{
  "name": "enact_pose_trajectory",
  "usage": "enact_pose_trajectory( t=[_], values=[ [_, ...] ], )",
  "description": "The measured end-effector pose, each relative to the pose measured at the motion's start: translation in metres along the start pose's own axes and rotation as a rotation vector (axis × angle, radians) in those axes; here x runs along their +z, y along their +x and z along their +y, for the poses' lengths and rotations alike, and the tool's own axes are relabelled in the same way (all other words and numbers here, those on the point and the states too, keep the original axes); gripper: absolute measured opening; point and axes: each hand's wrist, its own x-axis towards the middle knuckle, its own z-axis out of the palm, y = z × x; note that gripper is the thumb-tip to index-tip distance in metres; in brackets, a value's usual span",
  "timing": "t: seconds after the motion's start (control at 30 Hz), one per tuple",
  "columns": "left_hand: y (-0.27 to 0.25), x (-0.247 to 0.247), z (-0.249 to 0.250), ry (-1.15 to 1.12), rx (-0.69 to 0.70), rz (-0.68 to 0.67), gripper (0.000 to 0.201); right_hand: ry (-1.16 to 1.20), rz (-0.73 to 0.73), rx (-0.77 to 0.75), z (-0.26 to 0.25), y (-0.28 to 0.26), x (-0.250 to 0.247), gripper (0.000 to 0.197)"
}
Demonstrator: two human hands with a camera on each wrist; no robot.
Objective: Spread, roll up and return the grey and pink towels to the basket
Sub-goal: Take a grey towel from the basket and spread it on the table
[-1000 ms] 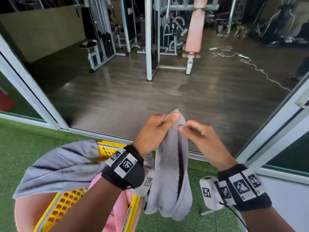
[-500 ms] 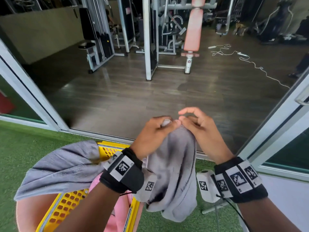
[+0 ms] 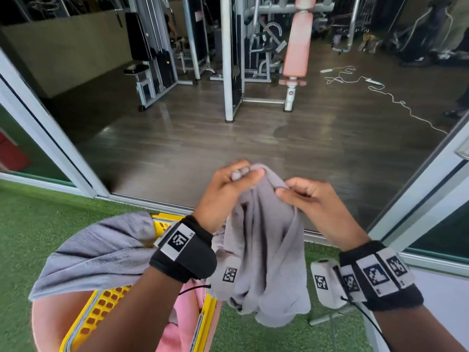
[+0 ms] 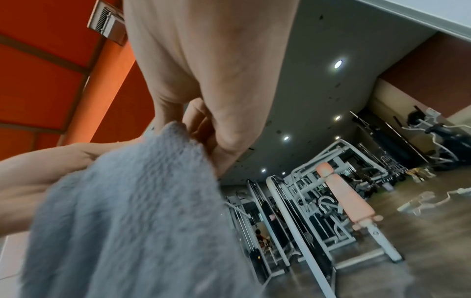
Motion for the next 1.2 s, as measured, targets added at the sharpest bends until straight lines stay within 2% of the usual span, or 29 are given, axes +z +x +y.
enact_pose_trajectory(
  t=[0.07, 0.1, 0.17, 0.23, 0.27, 0.33, 0.4, 0.47, 0.53, 0.6, 0.67, 0.7, 0.77, 0.8, 0.87, 0.97, 1.03, 1.07, 1.13, 1.2],
  values=[
    [0.004, -0.003, 0.001, -0.126, -0.053, 0.082, 0.035, -0.043, -0.015, 0.015, 0.006, -0.006, 0.001, 0.024],
    [0.004, -0.002, 0.001, -0.109, -0.059, 0.081, 0.032, -0.061, -0.013, 0.005, 0.006, -0.008, 0.000, 0.026],
    [-0.002, 0.003, -0.001, 0.027, -0.022, 0.005, 0.025, -0.049, -0.009, -0.015, 0.001, -0.006, -0.003, 0.011],
    [-0.009, 0.012, 0.001, 0.117, -0.001, -0.152, 0.024, -0.053, 0.019, -0.035, -0.005, 0.001, -0.007, 0.013],
    [-0.010, 0.014, 0.002, 0.120, 0.001, -0.185, 0.029, -0.062, 0.027, -0.043, -0.006, 0.004, -0.007, 0.013],
    [-0.006, 0.012, 0.005, 0.066, 0.023, -0.108, 0.039, -0.109, 0.027, -0.030, -0.001, 0.005, -0.006, 0.006],
    [0.001, 0.006, 0.006, -0.100, 0.024, 0.027, 0.052, -0.184, -0.001, 0.027, 0.012, 0.000, -0.002, 0.025],
    [0.008, -0.002, 0.003, -0.192, 0.001, 0.133, 0.048, -0.212, -0.002, 0.057, 0.021, -0.006, 0.003, 0.044],
    [0.008, -0.003, 0.001, -0.157, -0.017, 0.169, 0.042, -0.243, 0.027, 0.015, 0.017, -0.007, 0.002, 0.039],
    [-0.001, 0.000, -0.002, -0.073, -0.029, 0.074, 0.034, -0.204, 0.073, -0.028, 0.009, -0.001, 0.000, 0.013],
    [-0.011, 0.008, -0.001, 0.032, -0.041, -0.107, 0.038, -0.169, 0.097, -0.049, 0.003, 0.007, -0.003, 0.019],
    [-0.013, 0.012, -0.001, 0.092, -0.046, -0.146, 0.045, -0.185, 0.091, -0.048, 0.004, 0.010, -0.002, 0.022],
    [-0.013, 0.011, -0.001, 0.191, -0.021, -0.082, 0.052, -0.272, 0.060, -0.003, 0.013, 0.008, 0.001, 0.008],
    [-0.010, 0.009, -0.001, 0.200, -0.009, -0.022, 0.051, -0.326, 0.036, 0.017, 0.019, 0.003, 0.003, 0.010],
    [-0.007, 0.000, -0.004, 0.085, -0.032, 0.112, 0.052, -0.375, 0.004, 0.068, 0.037, -0.009, 0.006, 0.032],
    [-0.007, -0.018, -0.013, -0.069, -0.102, 0.209, 0.042, -0.349, 0.048, 0.108, 0.041, -0.017, 0.005, 0.032],
    [-0.013, -0.018, -0.017, -0.026, -0.142, 0.167, 0.030, -0.314, 0.067, 0.073, 0.032, -0.014, 0.005, 0.015],
    [-0.017, -0.015, -0.019, -0.015, -0.153, 0.104, 0.017, -0.283, 0.063, 0.034, 0.024, -0.011, 0.007, 0.007],
    [-0.030, -0.002, -0.018, -0.045, -0.221, -0.054, 0.026, -0.244, 0.055, -0.003, 0.011, -0.006, 0.013, 0.017],
    [-0.037, 0.006, -0.021, -0.030, -0.229, -0.124, 0.009, -0.266, 0.041, 0.018, 0.007, -0.005, 0.018, 0.015]
  ],
)
